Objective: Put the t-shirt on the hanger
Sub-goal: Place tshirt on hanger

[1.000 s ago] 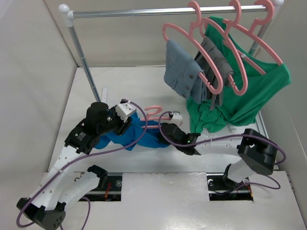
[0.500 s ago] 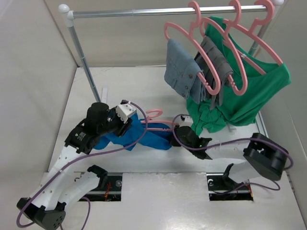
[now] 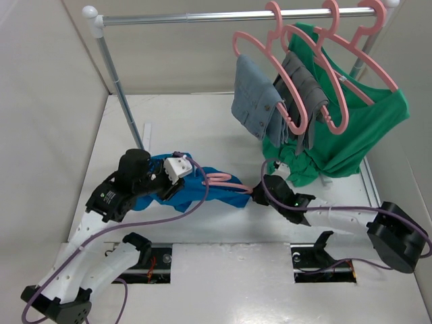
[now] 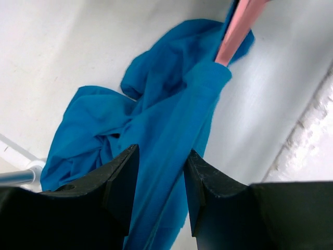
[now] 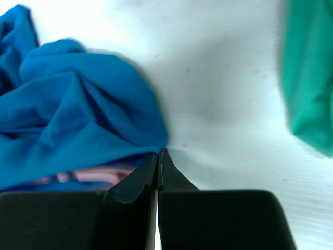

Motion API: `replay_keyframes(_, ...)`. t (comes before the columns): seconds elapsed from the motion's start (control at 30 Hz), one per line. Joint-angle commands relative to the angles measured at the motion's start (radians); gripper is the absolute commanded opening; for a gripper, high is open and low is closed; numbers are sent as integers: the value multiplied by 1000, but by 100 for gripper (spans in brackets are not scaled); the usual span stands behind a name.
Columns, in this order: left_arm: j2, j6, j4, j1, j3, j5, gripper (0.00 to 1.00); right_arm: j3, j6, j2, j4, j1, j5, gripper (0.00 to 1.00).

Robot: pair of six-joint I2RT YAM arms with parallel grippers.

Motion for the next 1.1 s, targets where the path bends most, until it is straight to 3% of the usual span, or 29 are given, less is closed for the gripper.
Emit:
replay_keyframes(0.0, -31, 87, -68, 7, 89, 40, 0, -31, -13, -23, -211, -63, 111, 0)
replay_keyframes(0.13, 4, 154, -166, 7, 74, 78, 0, -40, -77, -101, -220, -129, 120, 0)
replay_keyframes(0.23, 15, 130, -134, 7, 39, -15, 0, 5, -200, -145, -220, -126, 157, 0)
replay_keyframes(0.33, 24, 89, -66, 7, 26, -54, 0, 77, -427, -175, -200, -85, 178, 0)
replay_keyframes(0.37, 40, 88, -50, 7, 17, -66, 0, 125, -569, -175, -167, -59, 168, 0)
replay_keyframes(0.5, 81, 66, -7, 7, 17, -45, 0, 222, -825, -175, -113, -18, 19, 0)
replay_keyframes(0.73, 69, 108, 39, 7, 26, 170, 0, 351, -1050, -109, -94, 25, -317, 1)
replay_keyframes(0.97, 57, 118, 51, 7, 35, 236, 0, 386, -1110, -100, -103, 26, -523, 27)
replay_keyframes(1.0, 57, 118, 42, 7, 35, 236, 0, 386, -1110, -113, -104, 26, -533, 33)
replay_keyframes(1.07, 57, 118, 42, 7, 35, 236, 0, 410, -1154, -126, -158, 26, -547, 62)
